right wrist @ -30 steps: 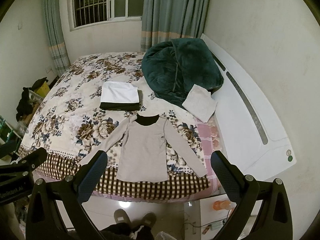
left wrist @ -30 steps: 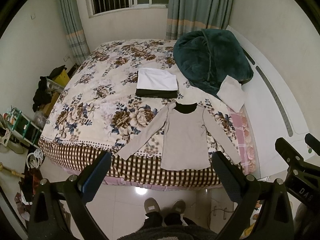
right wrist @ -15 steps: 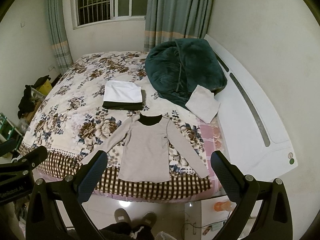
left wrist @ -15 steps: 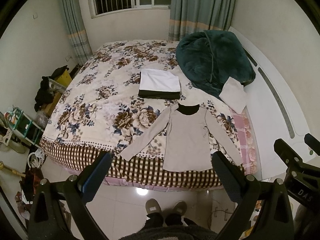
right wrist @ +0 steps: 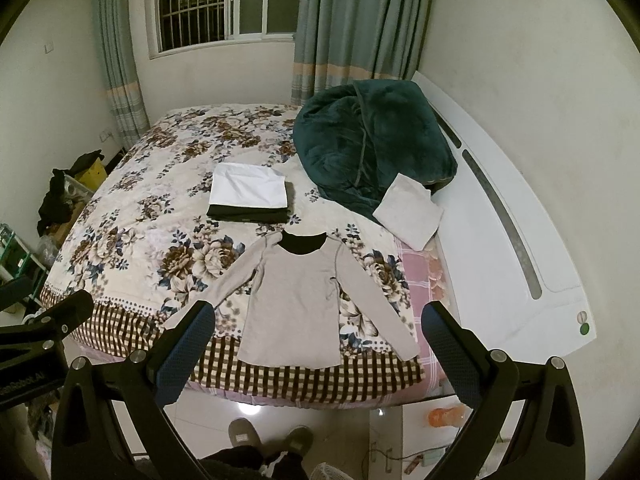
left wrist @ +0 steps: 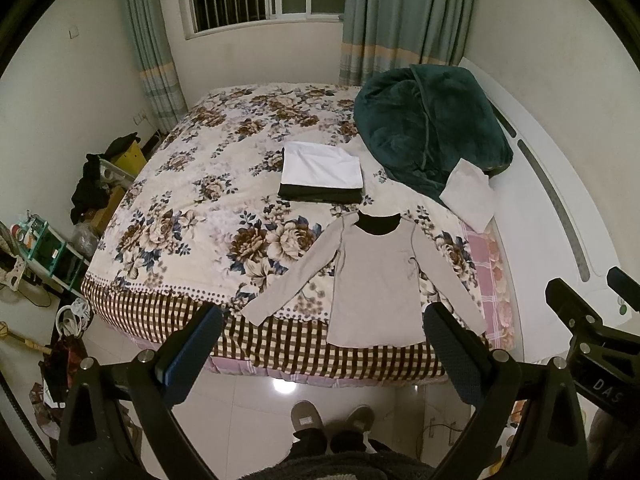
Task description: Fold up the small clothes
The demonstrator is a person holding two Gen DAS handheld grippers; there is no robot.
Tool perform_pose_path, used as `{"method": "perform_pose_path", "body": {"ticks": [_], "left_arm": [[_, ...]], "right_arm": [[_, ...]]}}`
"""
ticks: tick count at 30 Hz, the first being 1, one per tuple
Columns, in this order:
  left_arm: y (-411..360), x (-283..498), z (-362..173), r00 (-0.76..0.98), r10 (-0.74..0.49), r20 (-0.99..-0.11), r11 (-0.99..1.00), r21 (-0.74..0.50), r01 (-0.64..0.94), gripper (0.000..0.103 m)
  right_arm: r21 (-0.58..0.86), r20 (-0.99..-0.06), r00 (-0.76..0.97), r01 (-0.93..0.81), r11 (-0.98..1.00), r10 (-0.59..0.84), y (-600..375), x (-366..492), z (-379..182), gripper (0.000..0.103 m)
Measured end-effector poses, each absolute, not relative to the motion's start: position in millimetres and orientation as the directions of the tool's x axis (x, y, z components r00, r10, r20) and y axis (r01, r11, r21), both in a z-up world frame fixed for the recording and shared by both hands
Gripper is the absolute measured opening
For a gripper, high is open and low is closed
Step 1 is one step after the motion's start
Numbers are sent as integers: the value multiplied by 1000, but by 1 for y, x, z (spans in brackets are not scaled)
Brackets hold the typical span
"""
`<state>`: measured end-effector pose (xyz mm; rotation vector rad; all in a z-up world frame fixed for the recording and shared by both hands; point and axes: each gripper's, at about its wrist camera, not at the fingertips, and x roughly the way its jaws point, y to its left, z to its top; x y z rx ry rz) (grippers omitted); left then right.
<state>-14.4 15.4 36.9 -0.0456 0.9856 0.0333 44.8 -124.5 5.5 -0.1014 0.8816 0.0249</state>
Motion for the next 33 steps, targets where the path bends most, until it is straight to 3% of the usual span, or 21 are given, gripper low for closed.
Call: {"method": "perform_pose_path", "body": {"ticks": [18, 27, 33], "left_arm": [[29, 16, 19, 561, 38, -827, 998, 9, -56, 103], [28, 96, -64, 551, 34, -834, 999, 21, -29, 103], [-2, 156, -138, 458, 71, -886, 997, 77, -5, 103]], "right_arm": [[-25, -800, 600, -1, 1000, -19, -122, 63, -14, 103], [-91, -844, 479, 319, 943, -243, -204, 126, -104, 103], [-52, -914, 321, 515, 855, -249, -305, 166, -213, 103]]}}
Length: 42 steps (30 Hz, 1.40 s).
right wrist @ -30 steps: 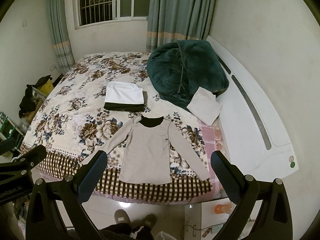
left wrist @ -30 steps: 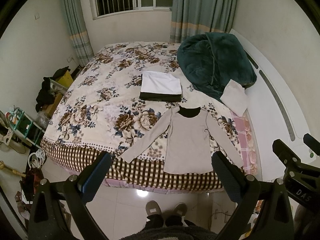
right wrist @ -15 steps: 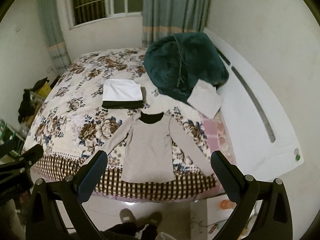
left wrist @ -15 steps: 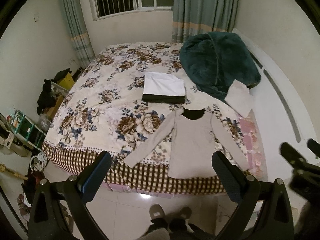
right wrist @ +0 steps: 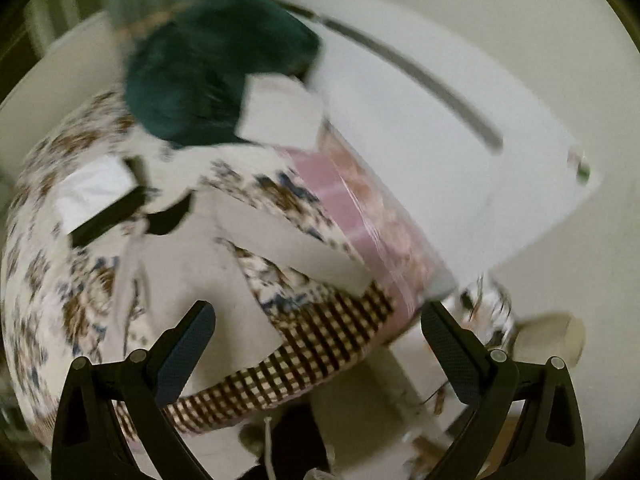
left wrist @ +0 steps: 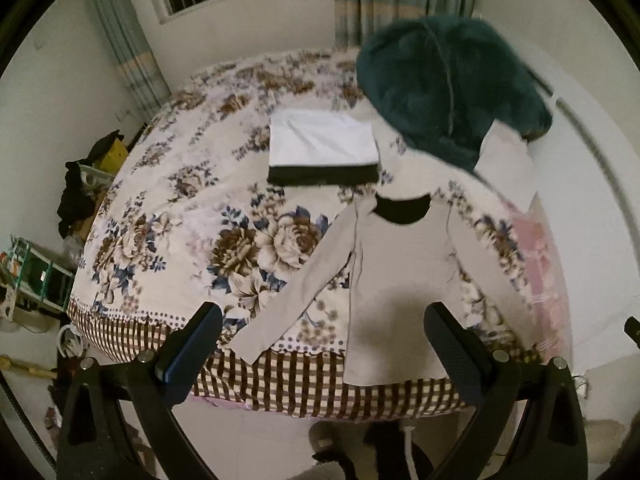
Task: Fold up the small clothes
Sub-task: 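Lower the right tool to the beige top's hem and grasp it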
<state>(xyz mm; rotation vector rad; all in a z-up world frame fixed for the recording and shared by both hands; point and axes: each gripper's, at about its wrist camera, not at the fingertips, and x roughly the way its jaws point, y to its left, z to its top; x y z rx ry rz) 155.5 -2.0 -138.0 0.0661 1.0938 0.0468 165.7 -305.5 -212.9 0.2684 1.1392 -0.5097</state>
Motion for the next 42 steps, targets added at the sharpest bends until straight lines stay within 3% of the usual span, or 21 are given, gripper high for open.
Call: {"method": "perform_pose_path", "body": {"ticks": [6, 10, 18, 22, 24, 27, 29, 31, 38, 42], "left_arm": [[-39, 205, -213, 409, 186, -893, 979, 202, -5, 103], [-60, 238, -280, 332, 199, -922, 978, 206, -14, 103], [-91, 276, -418, 228, 222, -948, 970, 238, 47, 103], [-94, 285, -470, 174, 215, -961, 972, 227, 53, 103], [-98, 289, -486, 163, 212, -964, 974, 222, 49, 103], [-98, 292, -508, 140, 206, -969, 976, 214, 42, 103], [-96, 293, -517, 132, 201, -971, 978, 207, 37, 103], [-94, 293, -521, 131, 196, -972, 979, 201, 30, 103], [-79, 294, -513, 141, 186, -972, 983, 185, -20, 103], [-65, 294, -506, 157, 193, -969, 981, 187, -50, 103]], "right_arm": [[-23, -970, 166, 668, 744, -180, -412, 203, -360, 100], [-56, -989, 51, 750, 659, -141, -469, 225, -470, 79], [-69, -997, -78, 901, 428, 3, -521, 203, -619, 79], [13, -996, -16, 953, 301, 93, -536, 187, -673, 79], [52, -993, 24, 966, 253, 115, -539, 184, -688, 79], [84, -994, 69, 975, 206, 83, -541, 183, -698, 60], [60, -998, 56, 979, 197, 27, -539, 182, -695, 24], [16, -999, 22, 975, 223, -26, -534, 183, -688, 5], [-57, -978, 46, 878, 476, -202, -492, 221, -629, 0], [-48, -975, 84, 827, 560, -207, -463, 245, -597, 0]]}}
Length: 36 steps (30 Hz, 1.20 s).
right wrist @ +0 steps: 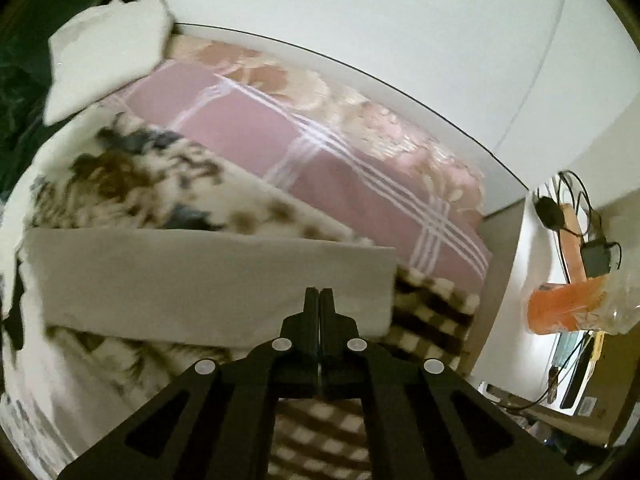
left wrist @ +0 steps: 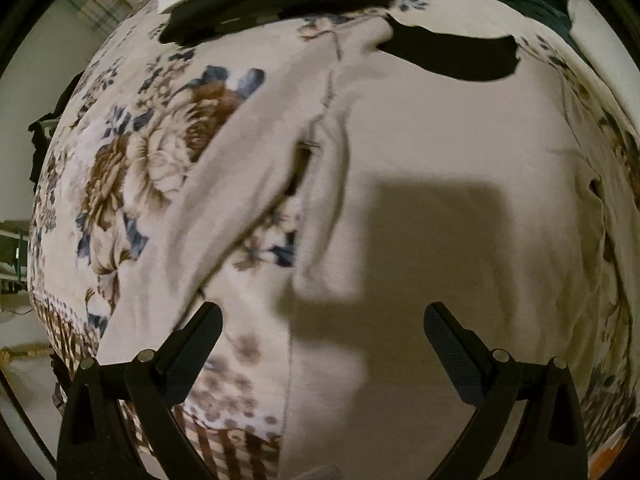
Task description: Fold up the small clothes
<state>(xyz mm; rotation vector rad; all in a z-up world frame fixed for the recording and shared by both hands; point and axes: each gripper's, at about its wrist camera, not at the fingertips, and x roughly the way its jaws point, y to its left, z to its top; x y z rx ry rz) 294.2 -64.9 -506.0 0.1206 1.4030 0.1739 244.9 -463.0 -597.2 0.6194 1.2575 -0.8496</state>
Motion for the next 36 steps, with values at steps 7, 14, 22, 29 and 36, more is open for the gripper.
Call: {"method": "perform_pose_path", "body": {"ticks": [7, 14, 22, 29, 36], "left_arm": [[-47, 294, -516, 135, 178, -975, 982, 169, -82, 103], [-54, 291, -522, 135, 184, -974, 982, 177, -62, 103], [-68, 290, -525, 131, 184, -974, 983, 181, -36, 103], [-71, 290, -525, 137, 185, -973, 983, 182, -30, 103], [-43, 283, -512, 151, 216, -965, 975, 205, -82, 103]], "right_arm": [[-7, -1000, -11, 926, 376, 8, -517, 214, -642, 39], [103, -984, 69, 972, 212, 163, -537, 185, -695, 39], [154, -988, 153, 949, 275, 25, -517, 192, -661, 6], [115, -972, 204, 838, 533, -112, -466, 232, -593, 5], [72, -918, 384, 410, 909, -101, -325, 322, -510, 5]]}}
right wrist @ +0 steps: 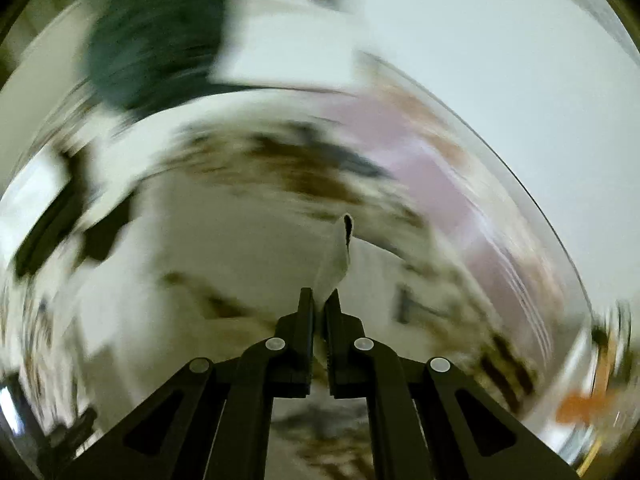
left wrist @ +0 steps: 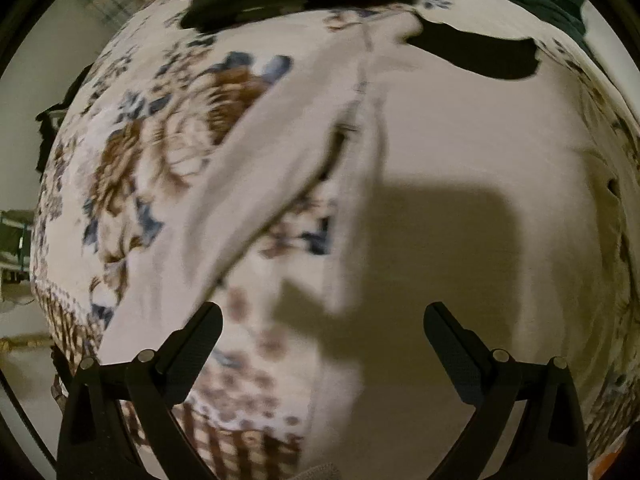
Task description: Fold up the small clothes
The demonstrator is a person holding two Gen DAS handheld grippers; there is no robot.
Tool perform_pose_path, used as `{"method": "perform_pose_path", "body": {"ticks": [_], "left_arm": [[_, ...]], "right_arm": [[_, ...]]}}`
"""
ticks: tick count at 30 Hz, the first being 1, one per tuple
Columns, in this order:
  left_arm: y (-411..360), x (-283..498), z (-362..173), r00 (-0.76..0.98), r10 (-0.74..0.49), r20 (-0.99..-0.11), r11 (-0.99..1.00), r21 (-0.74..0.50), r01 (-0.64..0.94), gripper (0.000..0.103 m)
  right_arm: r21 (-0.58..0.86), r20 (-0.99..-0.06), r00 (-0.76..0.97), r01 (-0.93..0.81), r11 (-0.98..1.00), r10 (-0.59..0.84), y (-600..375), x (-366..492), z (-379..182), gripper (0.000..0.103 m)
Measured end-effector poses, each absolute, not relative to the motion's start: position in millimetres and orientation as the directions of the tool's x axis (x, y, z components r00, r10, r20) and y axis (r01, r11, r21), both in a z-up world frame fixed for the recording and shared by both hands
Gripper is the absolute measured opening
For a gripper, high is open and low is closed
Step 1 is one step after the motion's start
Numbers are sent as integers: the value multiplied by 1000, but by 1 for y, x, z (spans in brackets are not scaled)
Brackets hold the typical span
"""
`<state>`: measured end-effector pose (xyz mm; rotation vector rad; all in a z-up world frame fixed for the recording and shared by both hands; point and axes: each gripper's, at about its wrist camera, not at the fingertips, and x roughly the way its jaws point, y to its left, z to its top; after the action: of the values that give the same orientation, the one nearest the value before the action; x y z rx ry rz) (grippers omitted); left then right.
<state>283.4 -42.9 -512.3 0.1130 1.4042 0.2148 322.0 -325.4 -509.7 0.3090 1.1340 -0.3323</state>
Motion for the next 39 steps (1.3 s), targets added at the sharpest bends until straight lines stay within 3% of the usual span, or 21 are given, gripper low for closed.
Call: {"method": "perform_pose_path", "body": {"ticks": [5, 10, 17, 24, 28, 30, 32, 35, 39], "left_arm": [[-2, 275, -504, 143, 261, -955, 959, 240, -149, 103], [49, 257, -499, 104, 303, -947, 928, 269, -257, 103], [104, 216, -507, 25, 336, -942, 880, 304, -364, 103], [126, 181, -513, -13, 328, -944, 855, 303, -421, 103], [140, 163, -516, -30, 299, -954, 837, 277, -471, 103], [153, 153, -516, -29, 256, -966, 824, 234, -516, 103], [171, 139, -514, -8, 204, -979, 793, 171, -584, 103], [203, 116, -515, 18, 154, -988, 723, 101, -684, 103], [247, 90, -532, 52, 29, -998, 593, -25, -805, 102]], "right_arm": [[57, -900, 433, -7, 998, 55, -187, 350, -494, 5], [23, -936, 310, -416, 909, 165, -57, 309, -541, 5], [88, -972, 116, -627, 774, 204, 15, 223, -587, 5], [96, -986, 42, -664, 742, 164, 22, 182, -604, 5], [147, -989, -66, -587, 796, 134, 10, 191, -621, 8], [282, -958, -186, -483, 829, 218, -6, 202, -622, 22], [462, -878, -290, -304, 833, 381, -32, 214, -621, 60], [547, -820, -261, -98, 832, 509, -79, 222, -614, 63], [520, -833, -197, 37, 853, 516, -129, 227, -613, 63]]}}
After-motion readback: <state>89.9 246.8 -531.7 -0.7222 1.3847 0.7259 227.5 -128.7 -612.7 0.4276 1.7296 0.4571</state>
